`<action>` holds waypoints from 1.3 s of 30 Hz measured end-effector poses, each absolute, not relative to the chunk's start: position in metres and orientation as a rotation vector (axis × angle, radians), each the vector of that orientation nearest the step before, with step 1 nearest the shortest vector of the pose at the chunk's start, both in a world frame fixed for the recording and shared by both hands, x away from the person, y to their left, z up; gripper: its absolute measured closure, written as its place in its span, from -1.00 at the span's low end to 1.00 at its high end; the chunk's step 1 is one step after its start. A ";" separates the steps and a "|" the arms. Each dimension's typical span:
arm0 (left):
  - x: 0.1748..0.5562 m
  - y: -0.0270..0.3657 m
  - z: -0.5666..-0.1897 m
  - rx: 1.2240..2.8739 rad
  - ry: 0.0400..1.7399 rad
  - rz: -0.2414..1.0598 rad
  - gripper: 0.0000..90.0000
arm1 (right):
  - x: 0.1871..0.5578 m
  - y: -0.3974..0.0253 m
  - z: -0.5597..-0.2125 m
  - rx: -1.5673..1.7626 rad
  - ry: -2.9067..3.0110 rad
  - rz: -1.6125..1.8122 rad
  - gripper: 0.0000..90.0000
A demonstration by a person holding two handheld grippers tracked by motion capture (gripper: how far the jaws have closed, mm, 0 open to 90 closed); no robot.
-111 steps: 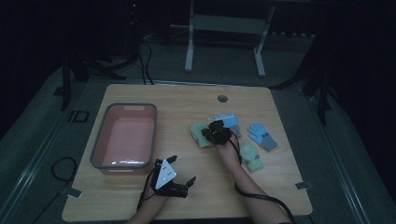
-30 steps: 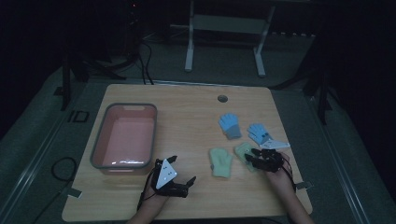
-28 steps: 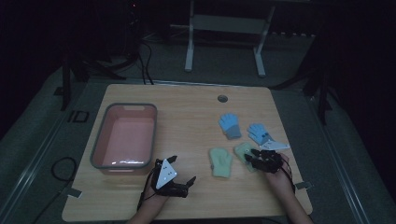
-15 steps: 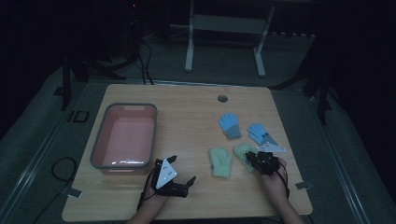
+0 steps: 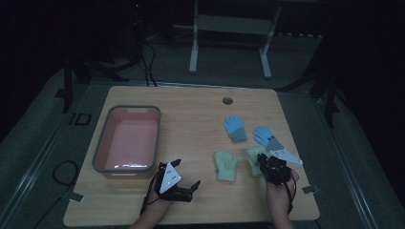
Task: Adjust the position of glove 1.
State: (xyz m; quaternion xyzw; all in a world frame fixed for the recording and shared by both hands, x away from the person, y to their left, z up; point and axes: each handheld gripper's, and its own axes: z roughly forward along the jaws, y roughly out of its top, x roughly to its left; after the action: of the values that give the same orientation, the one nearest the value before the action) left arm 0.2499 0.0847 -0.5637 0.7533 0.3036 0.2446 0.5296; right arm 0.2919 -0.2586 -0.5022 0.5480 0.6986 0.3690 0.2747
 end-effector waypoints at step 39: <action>0.250 0.085 -0.564 1.799 0.724 0.580 -0.98 | 0.303 -0.289 -0.515 1.367 2.055 0.941 0.48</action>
State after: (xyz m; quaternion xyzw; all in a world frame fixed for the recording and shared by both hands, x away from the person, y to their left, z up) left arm 0.2501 0.0848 -0.5637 0.7536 0.3032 0.2431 0.5302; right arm 0.3029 -0.2892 -0.5150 0.5013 0.7538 0.3453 0.2474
